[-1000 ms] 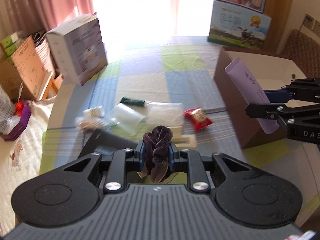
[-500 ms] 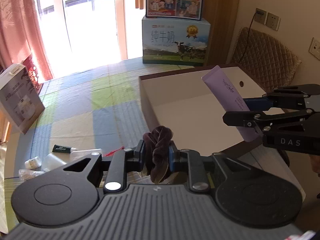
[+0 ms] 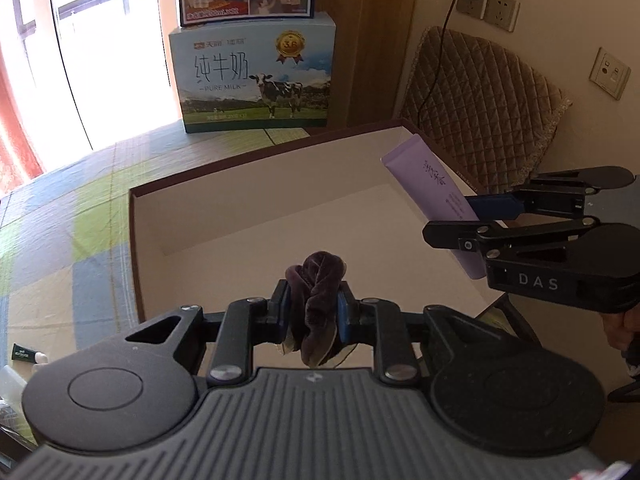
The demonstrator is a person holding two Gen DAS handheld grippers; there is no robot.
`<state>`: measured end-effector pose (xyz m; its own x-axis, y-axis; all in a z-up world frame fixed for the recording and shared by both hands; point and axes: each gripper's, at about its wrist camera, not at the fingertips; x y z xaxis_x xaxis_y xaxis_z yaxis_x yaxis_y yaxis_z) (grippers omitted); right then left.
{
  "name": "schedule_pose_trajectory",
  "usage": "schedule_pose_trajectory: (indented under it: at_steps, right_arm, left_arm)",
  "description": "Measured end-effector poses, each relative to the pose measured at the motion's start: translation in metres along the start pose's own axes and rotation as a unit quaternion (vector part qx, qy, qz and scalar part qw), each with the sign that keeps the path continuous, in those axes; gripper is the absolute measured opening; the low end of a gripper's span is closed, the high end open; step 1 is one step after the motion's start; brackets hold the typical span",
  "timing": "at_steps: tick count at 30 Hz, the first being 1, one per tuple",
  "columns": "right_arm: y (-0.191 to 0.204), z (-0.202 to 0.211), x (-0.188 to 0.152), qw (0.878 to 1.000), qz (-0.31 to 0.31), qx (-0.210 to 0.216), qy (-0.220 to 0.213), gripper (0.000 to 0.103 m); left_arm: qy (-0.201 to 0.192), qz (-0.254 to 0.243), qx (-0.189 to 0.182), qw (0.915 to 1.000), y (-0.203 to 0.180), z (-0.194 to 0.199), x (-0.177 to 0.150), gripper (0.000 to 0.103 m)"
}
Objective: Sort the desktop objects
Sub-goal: 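Carry the scrunchie and lavender tube with both tools into the cardboard box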
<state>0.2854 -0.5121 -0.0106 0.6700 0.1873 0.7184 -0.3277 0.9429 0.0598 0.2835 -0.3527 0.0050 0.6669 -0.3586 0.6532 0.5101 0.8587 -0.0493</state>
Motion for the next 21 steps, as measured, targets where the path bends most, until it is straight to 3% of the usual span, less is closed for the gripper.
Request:
schedule_pose_trajectory:
  at_steps: [10,16,21]
  right_arm:
    - [-0.02,-0.043,-0.003,0.997,-0.026,0.001,0.075,0.03]
    - [-0.022,-0.064,-0.007,0.992,-0.025,-0.001,0.121,0.03]
    - [-0.026,-0.077,-0.007,0.988,-0.025,0.0,0.155,0.03]
  left_arm:
    - [0.071,0.027,-0.001,0.9971,-0.009,-0.065,0.013,0.019]
    - [0.117,0.061,-0.016,0.9911,-0.005,-0.095,0.011,0.02]
    - [0.149,0.062,-0.006,0.9868,-0.006,-0.113,0.008,0.022]
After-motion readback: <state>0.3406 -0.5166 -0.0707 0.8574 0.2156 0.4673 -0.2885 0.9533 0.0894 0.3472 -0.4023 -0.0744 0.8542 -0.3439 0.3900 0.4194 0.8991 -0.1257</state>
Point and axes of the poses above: each gripper's, at about its wrist camera, not at the fingertips, and z roughly against the way its jaws point, y to its left, x to its top
